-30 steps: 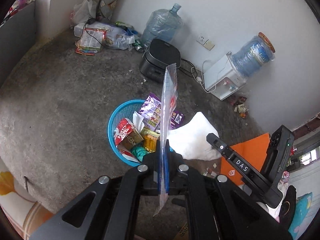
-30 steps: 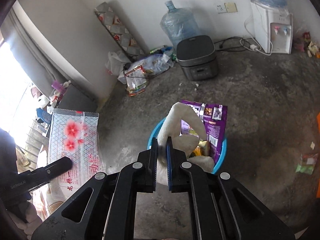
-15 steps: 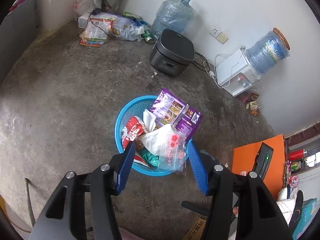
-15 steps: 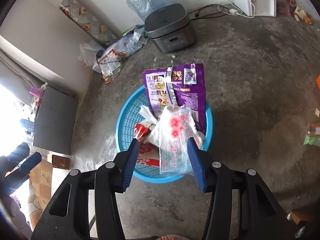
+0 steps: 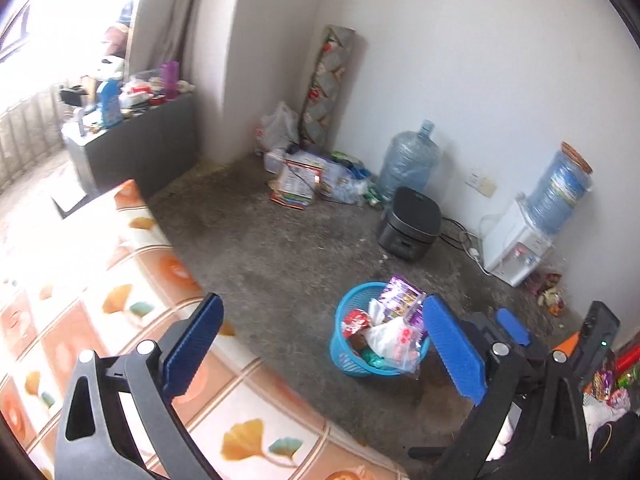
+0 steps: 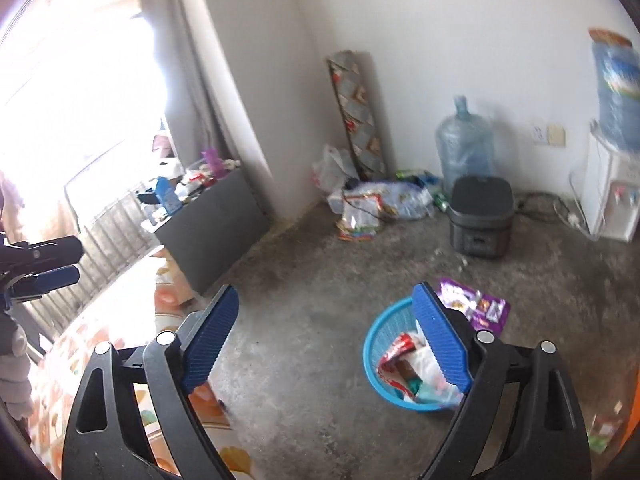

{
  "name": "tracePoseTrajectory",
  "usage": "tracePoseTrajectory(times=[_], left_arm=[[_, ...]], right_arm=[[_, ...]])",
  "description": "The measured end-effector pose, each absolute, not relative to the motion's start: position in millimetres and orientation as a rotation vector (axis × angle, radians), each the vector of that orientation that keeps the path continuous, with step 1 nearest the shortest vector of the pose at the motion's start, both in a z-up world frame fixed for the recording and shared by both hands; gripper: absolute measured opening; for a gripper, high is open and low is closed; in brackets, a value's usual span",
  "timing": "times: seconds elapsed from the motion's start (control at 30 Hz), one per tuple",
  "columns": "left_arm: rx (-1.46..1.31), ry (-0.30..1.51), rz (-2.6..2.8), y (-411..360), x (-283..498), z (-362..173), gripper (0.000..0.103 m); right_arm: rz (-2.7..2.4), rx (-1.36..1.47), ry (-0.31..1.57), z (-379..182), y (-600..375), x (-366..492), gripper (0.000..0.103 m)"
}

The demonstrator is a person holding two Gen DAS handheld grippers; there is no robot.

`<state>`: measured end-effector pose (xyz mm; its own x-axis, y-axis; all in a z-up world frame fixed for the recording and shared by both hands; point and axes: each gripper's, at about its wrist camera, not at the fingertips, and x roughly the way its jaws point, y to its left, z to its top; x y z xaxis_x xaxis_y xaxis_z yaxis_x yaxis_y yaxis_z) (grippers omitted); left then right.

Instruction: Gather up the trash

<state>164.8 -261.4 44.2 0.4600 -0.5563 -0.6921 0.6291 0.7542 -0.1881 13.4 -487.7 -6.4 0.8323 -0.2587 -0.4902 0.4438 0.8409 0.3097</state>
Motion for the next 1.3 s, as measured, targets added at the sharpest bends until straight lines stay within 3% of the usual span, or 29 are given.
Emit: tracePoseTrajectory(times=[0.07, 0.37, 0.6, 0.9, 1.3], left_arm=[[0.101, 0.788, -0.626, -235.0, 151.7, 56.9, 0.098], [0.14, 0.622, -0.331, -118.8, 79.3, 84.9, 0.098], [0.023, 0.697, -0.199, -56.8, 37.4, 50.7, 0.098], [-0.021, 0.818, -0.082, -40.9, 3.1, 3.8, 0.098], [0.041, 0.843, -0.074, -56.7, 1.0, -4.8, 0.098]], right_arm=[[-0.335, 0.364, 0.41, 13.0, -465.1, 10.4, 0.095], [-0.185, 0.191, 0.314, 61.2, -384.9, -4.1, 0.095], [-0.029, 0.098, 0.342, 66.1, -332.9, -8.9, 0.095], [0.089, 0.004, 0.489, 44.2, -285.2, -20.8, 0.095], [-0.098, -0.034, 0.741, 5.2, -304.0, -53.9, 0.095]])
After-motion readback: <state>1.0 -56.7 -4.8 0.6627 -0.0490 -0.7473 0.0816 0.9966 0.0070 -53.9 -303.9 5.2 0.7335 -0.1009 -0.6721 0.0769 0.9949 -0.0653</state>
